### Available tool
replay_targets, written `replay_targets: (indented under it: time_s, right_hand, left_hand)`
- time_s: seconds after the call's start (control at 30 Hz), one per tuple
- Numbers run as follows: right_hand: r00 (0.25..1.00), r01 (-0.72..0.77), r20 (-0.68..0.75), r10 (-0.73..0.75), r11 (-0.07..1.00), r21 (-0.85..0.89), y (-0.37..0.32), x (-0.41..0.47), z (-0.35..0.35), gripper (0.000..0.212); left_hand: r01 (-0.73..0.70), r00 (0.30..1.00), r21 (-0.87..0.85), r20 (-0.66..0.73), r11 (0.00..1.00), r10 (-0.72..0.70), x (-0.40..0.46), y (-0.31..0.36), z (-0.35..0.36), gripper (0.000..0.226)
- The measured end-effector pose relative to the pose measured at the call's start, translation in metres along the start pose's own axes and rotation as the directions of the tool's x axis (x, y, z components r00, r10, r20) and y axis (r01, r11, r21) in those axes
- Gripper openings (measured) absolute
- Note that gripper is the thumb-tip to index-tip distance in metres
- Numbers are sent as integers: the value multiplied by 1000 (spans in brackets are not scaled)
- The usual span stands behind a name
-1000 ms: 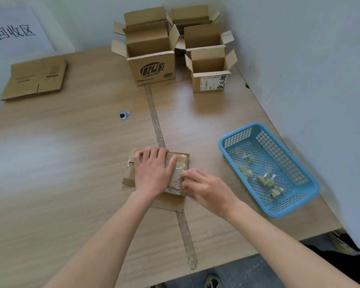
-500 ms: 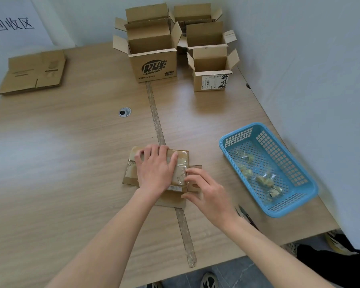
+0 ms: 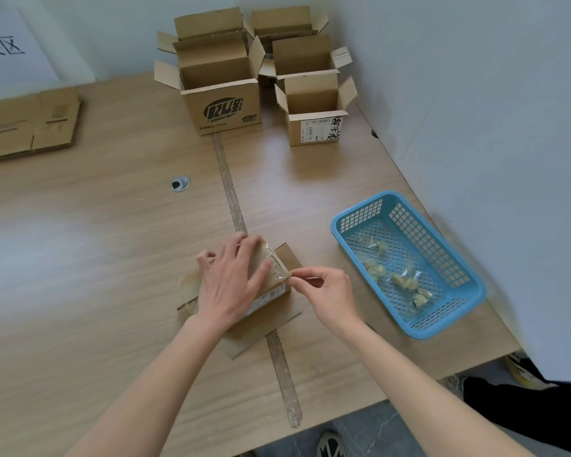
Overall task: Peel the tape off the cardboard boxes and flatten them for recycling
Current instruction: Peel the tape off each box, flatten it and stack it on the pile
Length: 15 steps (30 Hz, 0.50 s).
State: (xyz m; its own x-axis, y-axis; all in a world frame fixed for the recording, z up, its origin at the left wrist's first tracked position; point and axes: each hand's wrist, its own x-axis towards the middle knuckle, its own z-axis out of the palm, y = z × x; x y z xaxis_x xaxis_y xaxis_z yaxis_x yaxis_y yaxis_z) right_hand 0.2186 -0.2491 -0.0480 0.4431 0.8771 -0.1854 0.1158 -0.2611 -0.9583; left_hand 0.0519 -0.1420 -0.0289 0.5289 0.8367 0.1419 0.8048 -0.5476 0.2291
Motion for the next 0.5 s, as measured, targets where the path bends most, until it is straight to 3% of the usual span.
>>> replay_targets:
  time_s: [0.1, 0.2, 0.3, 0.5]
  right_hand:
    - [999, -30, -12, 31, 996, 84, 3, 0, 3, 27]
    - [995, -98, -3, 101, 968, 230, 2, -3, 6, 18]
    - [979, -202, 89, 181, 886, 419, 1, -4, 4, 6]
    - [916, -362, 308, 257, 862, 356, 0, 17, -9, 3]
  left_hand:
    - [-141, 980, -100, 126, 985, 153, -2, -10, -4, 73]
    - [-185, 961, -50, 197, 981, 191, -1, -17, -7, 93]
    - [-190, 966, -13, 175, 982, 190, -2, -12, -5, 94]
    - [-192, 972, -1, 134, 981, 190, -4, -14, 0, 91]
